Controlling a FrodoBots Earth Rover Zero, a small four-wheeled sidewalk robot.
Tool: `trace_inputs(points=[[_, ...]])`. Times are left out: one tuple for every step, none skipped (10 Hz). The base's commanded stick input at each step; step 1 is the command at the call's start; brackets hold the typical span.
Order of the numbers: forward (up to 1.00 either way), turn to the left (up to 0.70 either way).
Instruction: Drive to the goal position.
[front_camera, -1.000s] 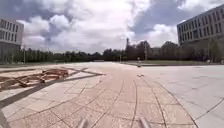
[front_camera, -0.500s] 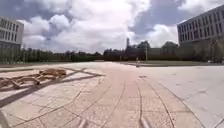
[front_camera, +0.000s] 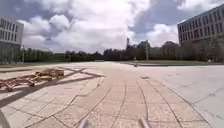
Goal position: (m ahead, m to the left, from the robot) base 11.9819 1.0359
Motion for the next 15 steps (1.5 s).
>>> trace_inputs(points=[[0.5, 0.0], [0.5, 0.0], [0.5, 0.0], [0.5, 0.0], [0.5, 0.0], [0.5, 0.0], [0.5, 0.0], [0.5, 0.0], [0.5, 0.0], [0.5, 0.0], [0.5, 0.0], [0.5, 0.0], [0.5, 0.0], [0.5, 0.0], [0.5, 0.0]])
